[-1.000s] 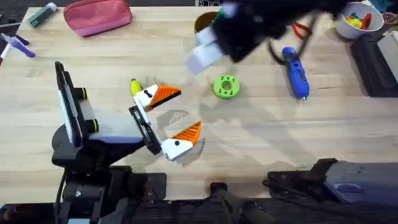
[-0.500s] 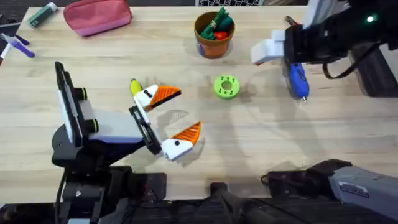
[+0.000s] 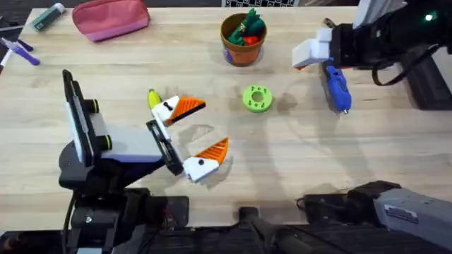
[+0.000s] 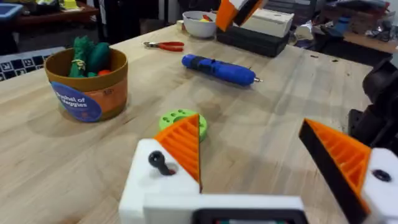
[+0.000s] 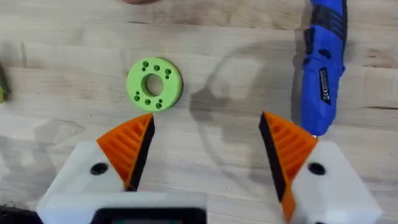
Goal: Pick up the gripper from the table and insert it into the empty holder that is missing its gripper. Then pick up a screw, insert it into the mounting hole, and use the screwdriver to tighten it. Finally, clean up the table by picking up the vegetable and placing it into the bucket.
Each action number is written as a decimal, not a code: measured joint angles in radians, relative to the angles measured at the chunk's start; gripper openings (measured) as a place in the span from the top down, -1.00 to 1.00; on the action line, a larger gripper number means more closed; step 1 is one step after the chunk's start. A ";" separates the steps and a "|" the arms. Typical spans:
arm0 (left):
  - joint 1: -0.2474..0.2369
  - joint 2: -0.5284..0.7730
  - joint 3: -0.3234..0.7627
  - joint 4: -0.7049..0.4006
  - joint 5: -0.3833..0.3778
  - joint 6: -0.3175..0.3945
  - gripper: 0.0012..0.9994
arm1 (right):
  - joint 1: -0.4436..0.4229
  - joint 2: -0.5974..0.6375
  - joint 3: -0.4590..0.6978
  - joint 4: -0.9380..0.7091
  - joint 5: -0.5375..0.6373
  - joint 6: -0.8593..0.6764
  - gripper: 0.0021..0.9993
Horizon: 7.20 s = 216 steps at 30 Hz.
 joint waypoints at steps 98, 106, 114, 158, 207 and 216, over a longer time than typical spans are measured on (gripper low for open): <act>0.000 0.000 0.000 0.001 -0.004 0.007 0.97 | -0.352 0.555 0.124 0.134 0.128 -0.390 -0.97; 0.000 0.000 0.000 0.001 -0.004 0.007 0.97 | -0.352 0.632 0.124 0.178 0.128 -0.391 -0.96; 0.000 0.000 0.000 0.001 -0.004 0.007 0.97 | -0.378 0.666 0.126 0.212 0.097 -0.394 -0.87; 0.000 0.000 0.000 0.001 -0.004 0.007 0.97 | -0.245 0.470 0.237 0.191 0.093 -0.379 0.96; 0.000 0.000 0.000 0.001 -0.004 0.007 0.97 | 0.314 0.035 -0.207 1.517 -0.741 0.103 0.96; 0.000 0.000 0.000 0.001 -0.004 0.007 0.97 | 0.380 0.037 -0.207 1.519 -0.955 -0.043 0.96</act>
